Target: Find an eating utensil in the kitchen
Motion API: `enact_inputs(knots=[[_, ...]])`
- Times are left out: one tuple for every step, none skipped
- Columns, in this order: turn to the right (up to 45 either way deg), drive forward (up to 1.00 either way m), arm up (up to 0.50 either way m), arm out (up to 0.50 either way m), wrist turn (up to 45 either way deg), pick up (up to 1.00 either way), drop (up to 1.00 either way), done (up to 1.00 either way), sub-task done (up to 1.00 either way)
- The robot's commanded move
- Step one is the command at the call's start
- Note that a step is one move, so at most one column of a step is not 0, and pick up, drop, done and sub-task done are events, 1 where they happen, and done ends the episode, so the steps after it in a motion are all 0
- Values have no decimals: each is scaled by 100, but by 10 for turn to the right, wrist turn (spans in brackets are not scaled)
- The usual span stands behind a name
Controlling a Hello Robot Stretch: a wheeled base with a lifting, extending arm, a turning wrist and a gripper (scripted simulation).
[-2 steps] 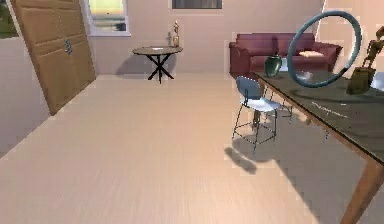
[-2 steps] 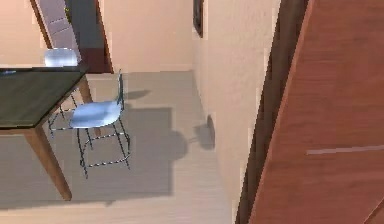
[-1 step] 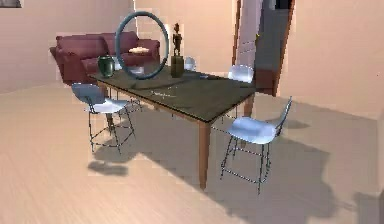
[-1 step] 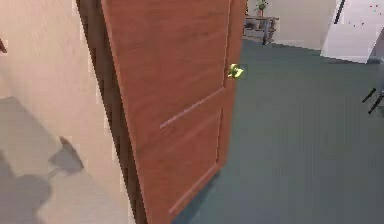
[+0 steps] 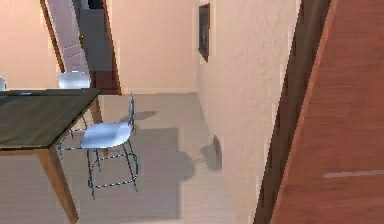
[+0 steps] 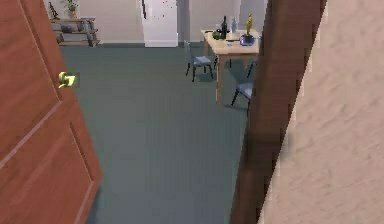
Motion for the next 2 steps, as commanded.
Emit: enact_inputs(knots=[[120, 0, 0, 0, 0, 0, 0, 0, 0], [0, 15, 0, 0, 0, 0, 0, 0, 0]])
